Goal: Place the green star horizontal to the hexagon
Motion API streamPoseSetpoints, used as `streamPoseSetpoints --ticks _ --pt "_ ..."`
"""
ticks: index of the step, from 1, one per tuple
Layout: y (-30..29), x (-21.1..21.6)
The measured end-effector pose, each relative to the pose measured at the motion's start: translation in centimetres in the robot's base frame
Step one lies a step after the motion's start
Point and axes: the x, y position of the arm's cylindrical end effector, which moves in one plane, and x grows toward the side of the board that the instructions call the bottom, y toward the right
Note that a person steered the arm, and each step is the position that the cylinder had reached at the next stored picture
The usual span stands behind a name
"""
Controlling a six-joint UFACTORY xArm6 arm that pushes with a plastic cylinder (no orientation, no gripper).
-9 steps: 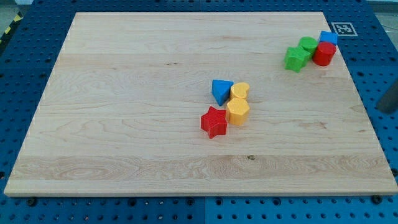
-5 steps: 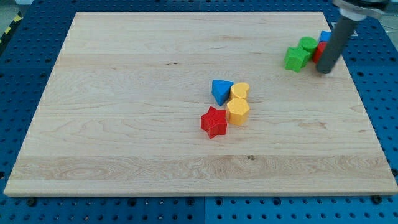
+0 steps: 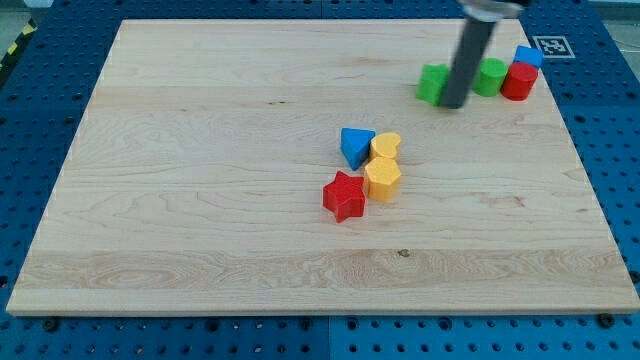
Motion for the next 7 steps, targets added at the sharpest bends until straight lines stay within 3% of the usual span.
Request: streamPoseSetpoints --ticks 1,4,5,7 --pt "-5.6 0.0" --pt "6.1 0.8" --pt "4.3 -1.4" --pt "-7.5 -2.4"
